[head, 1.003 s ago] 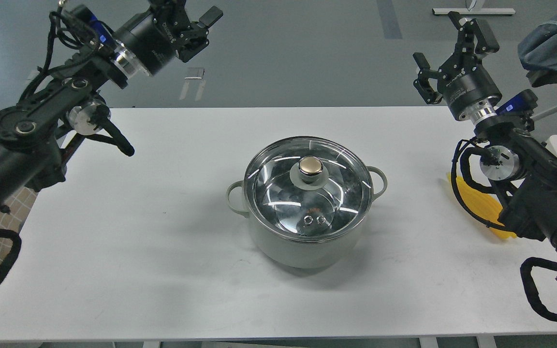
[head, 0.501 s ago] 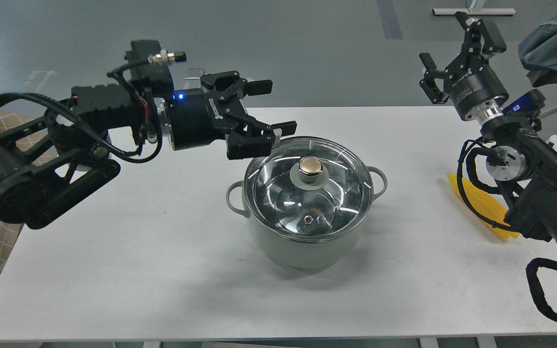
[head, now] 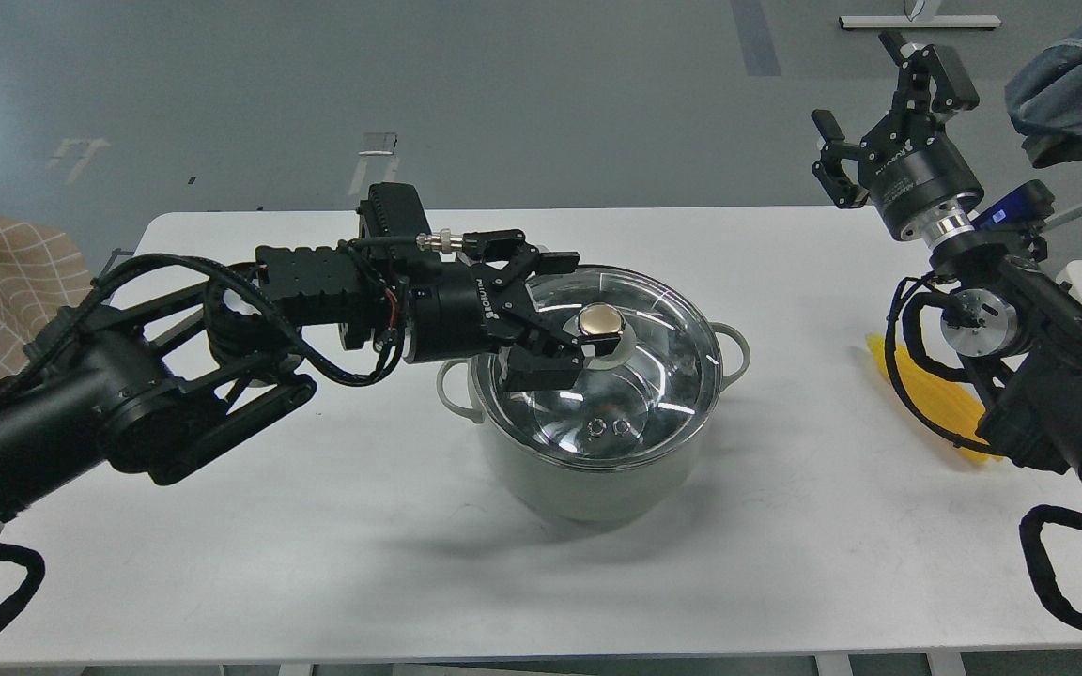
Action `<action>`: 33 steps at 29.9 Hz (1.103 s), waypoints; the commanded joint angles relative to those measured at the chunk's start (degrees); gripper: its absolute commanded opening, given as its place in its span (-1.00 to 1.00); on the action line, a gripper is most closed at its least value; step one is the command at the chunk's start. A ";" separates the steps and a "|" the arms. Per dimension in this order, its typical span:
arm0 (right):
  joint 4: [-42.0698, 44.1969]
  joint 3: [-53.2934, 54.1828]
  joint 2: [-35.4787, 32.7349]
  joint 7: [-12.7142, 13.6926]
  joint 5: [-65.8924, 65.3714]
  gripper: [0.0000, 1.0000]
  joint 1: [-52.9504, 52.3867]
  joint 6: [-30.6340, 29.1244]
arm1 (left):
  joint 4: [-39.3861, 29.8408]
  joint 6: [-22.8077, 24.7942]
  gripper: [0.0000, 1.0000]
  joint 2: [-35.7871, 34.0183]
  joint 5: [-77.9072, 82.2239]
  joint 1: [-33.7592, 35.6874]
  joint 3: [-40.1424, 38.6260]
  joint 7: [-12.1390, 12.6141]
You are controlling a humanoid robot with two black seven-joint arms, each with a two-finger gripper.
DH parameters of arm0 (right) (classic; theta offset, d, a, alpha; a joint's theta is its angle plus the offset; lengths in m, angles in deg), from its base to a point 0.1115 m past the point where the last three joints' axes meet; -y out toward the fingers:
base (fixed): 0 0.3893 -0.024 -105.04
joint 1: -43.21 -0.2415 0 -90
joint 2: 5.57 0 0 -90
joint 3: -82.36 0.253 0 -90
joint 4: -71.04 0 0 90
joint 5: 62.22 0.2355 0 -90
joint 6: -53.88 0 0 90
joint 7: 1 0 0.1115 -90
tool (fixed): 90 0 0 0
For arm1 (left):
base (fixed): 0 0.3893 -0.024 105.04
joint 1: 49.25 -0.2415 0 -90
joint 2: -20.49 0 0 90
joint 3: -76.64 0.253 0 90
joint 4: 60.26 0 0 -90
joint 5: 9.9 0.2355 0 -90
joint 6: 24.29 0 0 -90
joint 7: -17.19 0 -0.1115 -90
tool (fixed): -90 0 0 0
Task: Open pot and put corn in
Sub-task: 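Reach the left gripper over the pot toward the brass lid knob, then close the left gripper on the brass knob of the glass lid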
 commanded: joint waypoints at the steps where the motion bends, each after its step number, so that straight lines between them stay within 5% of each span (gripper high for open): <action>1: -0.09 -0.01 0.02 0.00 -0.09 0.98 -0.01 -0.01 | 2.52 -0.04 0.96 1.83 0.00 0.07 0.18 0.17; 16: -0.09 -0.09 -0.16 0.00 -0.09 0.98 -0.01 -0.01 | 3.50 -0.13 0.75 2.89 0.00 -0.19 1.58 0.26; 19: -0.18 -0.09 -0.16 0.00 -0.09 0.98 -0.01 -0.01 | 3.67 -0.13 0.60 3.06 0.00 -0.28 1.58 0.26; 21: -0.09 -0.09 -0.07 0.00 -0.09 0.98 -0.01 -0.01 | 4.02 -0.13 0.15 3.24 0.00 -0.45 1.58 0.26; 27: -0.09 -0.09 -0.16 0.00 -0.09 0.98 -0.01 -0.01 | 5.08 -0.13 0.03 3.24 0.00 -1.33 1.58 0.26; 33: -0.18 -0.09 -0.16 0.00 -0.09 0.98 -0.01 -0.01 | 5.08 -0.31 -0.67 3.24 0.00 -1.16 1.41 0.35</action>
